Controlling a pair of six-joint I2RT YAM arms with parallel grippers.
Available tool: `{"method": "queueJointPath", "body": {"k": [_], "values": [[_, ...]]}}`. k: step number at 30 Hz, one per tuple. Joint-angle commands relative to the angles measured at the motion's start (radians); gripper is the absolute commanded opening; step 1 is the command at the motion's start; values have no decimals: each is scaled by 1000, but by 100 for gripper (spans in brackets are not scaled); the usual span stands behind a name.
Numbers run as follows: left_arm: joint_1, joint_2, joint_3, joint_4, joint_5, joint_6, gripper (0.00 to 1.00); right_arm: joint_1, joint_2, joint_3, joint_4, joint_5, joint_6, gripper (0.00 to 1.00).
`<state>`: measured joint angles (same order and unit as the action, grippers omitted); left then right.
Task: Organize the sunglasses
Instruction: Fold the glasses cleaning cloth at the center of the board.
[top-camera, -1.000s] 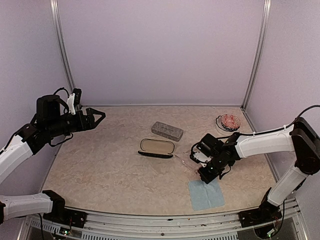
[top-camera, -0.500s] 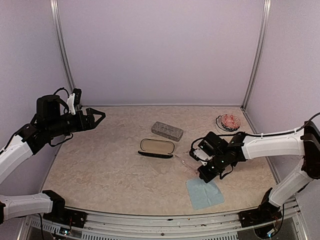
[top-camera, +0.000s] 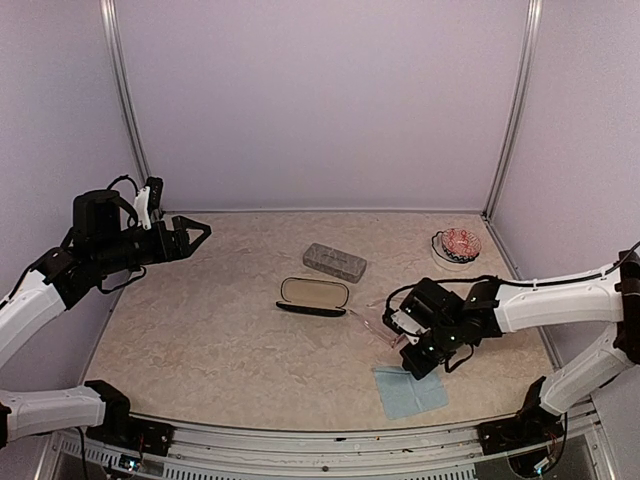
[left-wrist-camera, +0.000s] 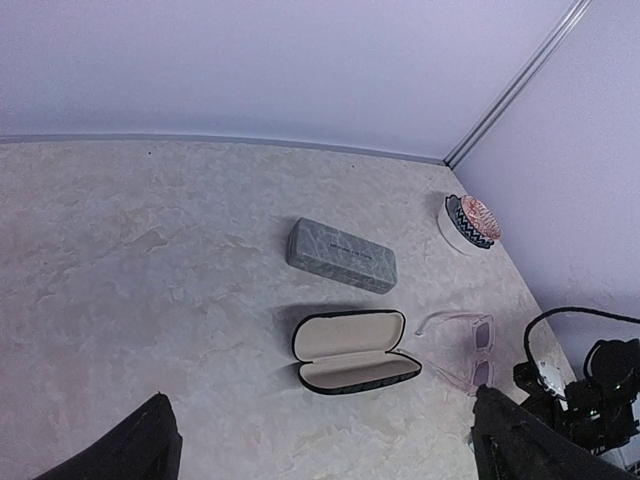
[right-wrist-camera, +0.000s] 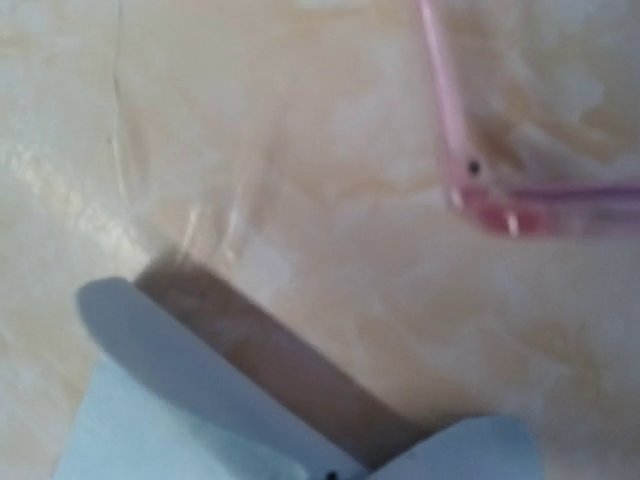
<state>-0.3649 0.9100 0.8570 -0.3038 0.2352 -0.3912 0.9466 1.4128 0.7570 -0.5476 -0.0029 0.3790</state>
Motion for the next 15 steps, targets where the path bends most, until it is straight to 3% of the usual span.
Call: {"method": "queueJointPath", "body": {"k": [1, 15], "values": [[9, -2, -12, 12, 1, 15, 99, 25, -44, -32, -10, 10, 49, 0], [9, 3, -13, 11, -2, 15, 99, 69, -88, -91, -14, -14, 138, 0]]}}
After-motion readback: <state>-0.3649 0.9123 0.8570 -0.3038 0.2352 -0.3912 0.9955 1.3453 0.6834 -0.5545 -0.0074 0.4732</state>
